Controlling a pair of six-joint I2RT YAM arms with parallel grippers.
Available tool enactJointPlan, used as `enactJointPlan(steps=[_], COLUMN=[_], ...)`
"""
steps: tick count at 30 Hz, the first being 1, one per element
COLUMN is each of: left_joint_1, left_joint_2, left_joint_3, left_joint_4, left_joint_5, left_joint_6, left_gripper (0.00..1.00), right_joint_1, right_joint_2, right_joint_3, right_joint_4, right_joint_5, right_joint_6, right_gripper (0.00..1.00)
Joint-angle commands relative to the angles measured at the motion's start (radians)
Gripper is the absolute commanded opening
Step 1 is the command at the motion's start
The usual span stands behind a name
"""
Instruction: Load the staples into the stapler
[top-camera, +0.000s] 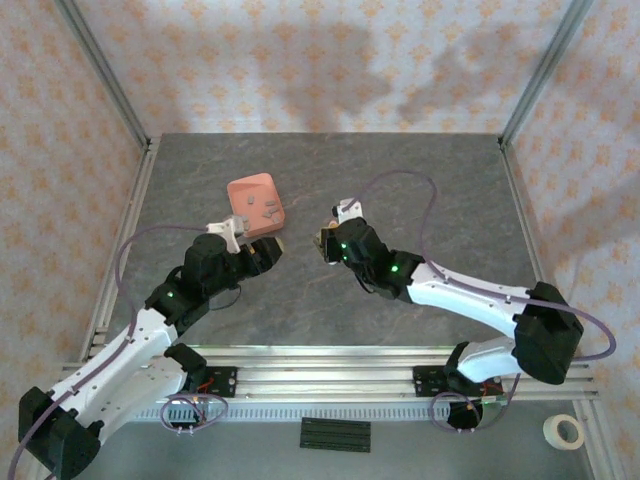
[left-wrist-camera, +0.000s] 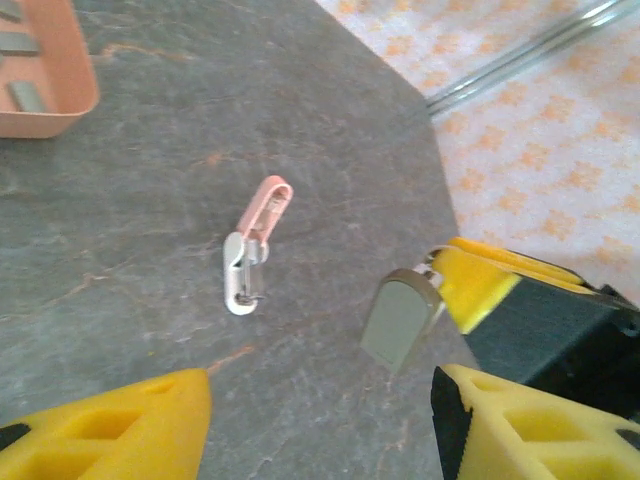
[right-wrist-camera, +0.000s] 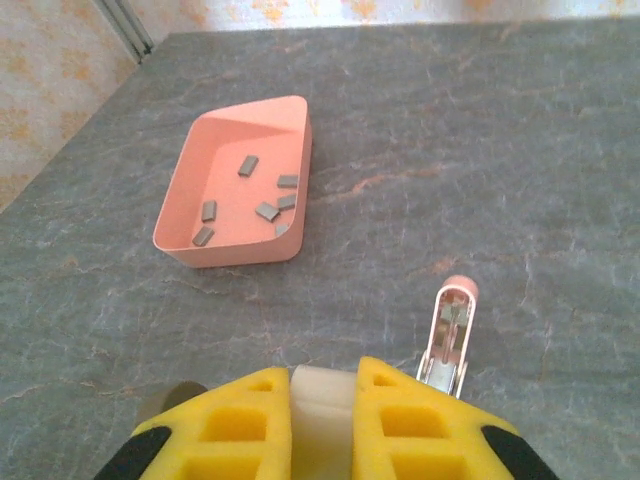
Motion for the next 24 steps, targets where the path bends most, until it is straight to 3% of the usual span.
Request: enactJointPlan(steps=[1, 6, 13, 24], left_joint_1=[-0.023, -0.034, -0.051, -0.072], left_joint_2=[0.001, 0.02, 0.068, 0.172], left_joint_3=[0.013, -0.063, -0.04, -0.007], left_joint_4=[0.089, 0.269, 0.22, 0.313], left_joint_5=[0.033, 0.082, 0.074, 0.092], left_joint_6=[-0.008, -0.083, -0.052, -0.066], left_gripper=[0.62, 0.63, 0.62, 0.62], right_joint_1=[-0.003, -0.004, -0.004, -0.004], right_joint_2=[-0.032, -0.034, -0.036, -0.042], right_joint_3=[-0.042, -0.056, -0.082, -0.103], right_joint_4=[0.133, 0.185, 0.257, 0.323], right_joint_5=[0.029, 0.015, -0.029, -0.152], right_joint_6=[-0.086, -0.143, -0.164, -0.212], right_gripper=[0.15, 0.15, 0.15, 0.14])
